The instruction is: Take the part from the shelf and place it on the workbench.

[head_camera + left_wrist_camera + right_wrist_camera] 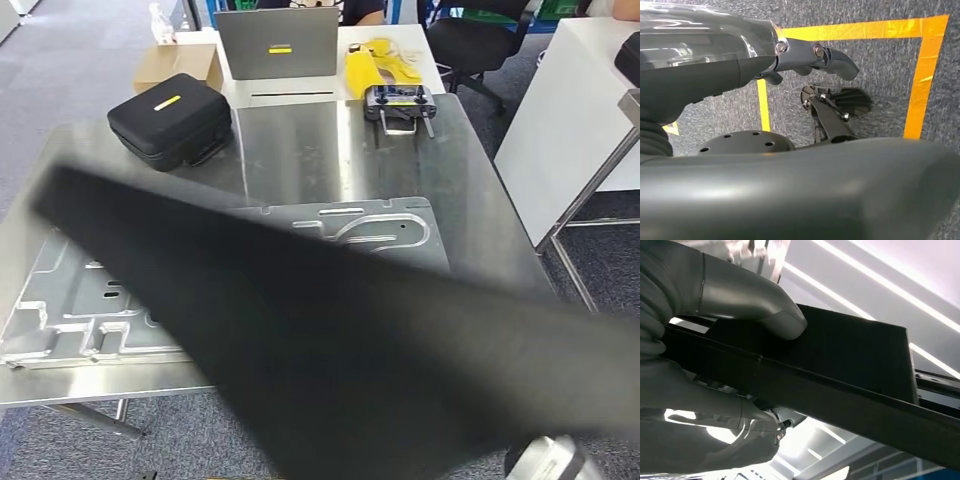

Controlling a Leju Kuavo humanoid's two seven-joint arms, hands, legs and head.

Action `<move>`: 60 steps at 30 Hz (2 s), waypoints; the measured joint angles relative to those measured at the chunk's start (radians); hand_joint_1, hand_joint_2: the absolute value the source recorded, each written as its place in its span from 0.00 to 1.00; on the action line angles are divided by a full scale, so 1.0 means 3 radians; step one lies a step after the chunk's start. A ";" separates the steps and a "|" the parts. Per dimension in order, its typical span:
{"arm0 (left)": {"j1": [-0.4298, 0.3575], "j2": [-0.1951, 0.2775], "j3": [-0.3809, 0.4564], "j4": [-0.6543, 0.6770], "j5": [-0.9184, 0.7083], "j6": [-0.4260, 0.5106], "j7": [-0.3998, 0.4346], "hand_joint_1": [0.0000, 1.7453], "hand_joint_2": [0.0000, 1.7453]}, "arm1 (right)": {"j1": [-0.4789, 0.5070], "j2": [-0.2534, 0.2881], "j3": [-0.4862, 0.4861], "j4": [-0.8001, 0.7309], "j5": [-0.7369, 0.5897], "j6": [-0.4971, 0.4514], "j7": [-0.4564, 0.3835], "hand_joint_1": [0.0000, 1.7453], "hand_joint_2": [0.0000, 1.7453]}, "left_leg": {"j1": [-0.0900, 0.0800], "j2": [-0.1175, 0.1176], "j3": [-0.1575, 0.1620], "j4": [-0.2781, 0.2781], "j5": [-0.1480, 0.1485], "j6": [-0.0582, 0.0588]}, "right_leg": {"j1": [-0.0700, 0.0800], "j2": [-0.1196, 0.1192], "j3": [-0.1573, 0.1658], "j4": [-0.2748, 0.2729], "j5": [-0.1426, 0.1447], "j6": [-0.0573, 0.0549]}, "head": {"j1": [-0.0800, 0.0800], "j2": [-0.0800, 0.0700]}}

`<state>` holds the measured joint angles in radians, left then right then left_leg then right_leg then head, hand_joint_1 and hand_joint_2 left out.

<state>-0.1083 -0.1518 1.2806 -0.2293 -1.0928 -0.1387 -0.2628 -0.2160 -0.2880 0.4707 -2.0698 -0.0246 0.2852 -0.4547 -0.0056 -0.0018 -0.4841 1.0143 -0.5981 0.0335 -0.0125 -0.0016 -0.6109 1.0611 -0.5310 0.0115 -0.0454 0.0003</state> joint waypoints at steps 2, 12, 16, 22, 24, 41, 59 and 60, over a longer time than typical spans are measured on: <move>0.0000 0.0000 -0.0001 0.0000 0.0000 -0.0001 0.0000 0.00 1.00 | -0.0108 -0.0010 -0.0116 -0.0004 -0.0106 0.0021 0.0063 1.00 1.00 | 0.0001 0.0000 0.0002 -0.0004 0.0002 -0.0006 | 0.0003 -0.0003 0.0002 0.0000 -0.0003 -0.0004 | 0.0000 0.0000; 0.0011 0.0000 -0.0004 0.0000 -0.0012 -0.0023 -0.0006 0.00 1.00 | -0.0105 -0.0156 -0.0668 0.0055 -0.0114 0.0116 0.0056 1.00 1.00 | -0.0006 -0.0001 0.0004 -0.0008 0.0001 -0.0067 | -0.0003 -0.0006 0.0014 -0.0001 -0.0002 -0.0005 | 0.0001 -0.0001; 0.0013 0.0000 -0.0007 0.0000 -0.0036 -0.0026 -0.0010 0.00 1.00 | -0.0101 -0.0227 -0.0904 0.0203 0.0156 0.0026 0.0197 1.00 1.00 | -0.0020 -0.0001 0.0004 -0.0007 0.0000 -0.0067 | -0.0017 -0.0006 0.0016 -0.0004 0.0000 -0.0001 | 0.0001 0.0000; 0.0004 0.0000 -0.0017 0.0000 -0.0051 -0.0033 -0.0020 0.00 1.00 | -0.0253 -0.0315 -0.1018 0.0557 0.1052 -0.0336 0.0623 1.00 1.00 | -0.0026 -0.0001 0.0003 -0.0006 -0.0001 -0.0064 | -0.0027 -0.0007 0.0016 -0.0006 0.0001 0.0001 | 0.0001 0.0000; 0.0004 0.0000 -0.0029 0.0000 -0.0060 -0.0035 -0.0020 0.00 1.00 | -0.0322 -0.0348 -0.1008 0.0674 0.1321 -0.0440 0.0763 1.00 1.00 | -0.0026 -0.0001 0.0003 -0.0005 -0.0001 -0.0064 | -0.0028 -0.0008 0.0016 -0.0007 0.0001 0.0001 | 0.0001 0.0000; -0.0072 -0.0026 -0.0172 0.0000 -0.0228 -0.0064 0.0062 0.00 1.00 | -0.1080 -0.0180 -0.0459 0.1982 0.3374 -0.0815 0.1432 1.00 1.00 | -0.0024 -0.0001 0.0002 -0.0005 0.0000 -0.0064 | -0.0025 -0.0008 0.0015 -0.0006 0.0002 0.0001 | 0.0001 0.0000; -0.0143 -0.0061 -0.0310 0.0000 -0.0250 -0.0096 0.0108 0.00 1.00 | -0.2125 0.0932 0.0421 0.3596 0.3845 -0.0715 0.1452 1.00 1.00 | -0.0020 -0.0001 0.0000 -0.0005 0.0002 -0.0065 | -0.0023 -0.0001 0.0011 -0.0004 0.0003 0.0002 | 0.0001 0.0000; -0.0144 -0.0064 -0.0313 0.0000 -0.0250 -0.0096 0.0108 0.00 1.00 | -0.2144 0.0998 0.0461 0.3660 0.3840 -0.0717 0.1445 1.00 1.00 | -0.0021 -0.0001 0.0000 -0.0005 0.0002 -0.0065 | -0.0023 -0.0002 0.0011 -0.0004 0.0003 0.0002 | 0.0001 0.0000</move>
<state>-0.1515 -0.1709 1.1868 -0.2293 -1.1678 -0.1675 -0.2304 -0.8593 0.0115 0.6091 -0.9718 1.1274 0.0702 -0.0212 -0.0118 -0.0021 -0.4841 1.0126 -0.5974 0.0140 -0.0194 -0.0022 -0.6075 1.0598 -0.5302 0.0121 -0.0450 0.0003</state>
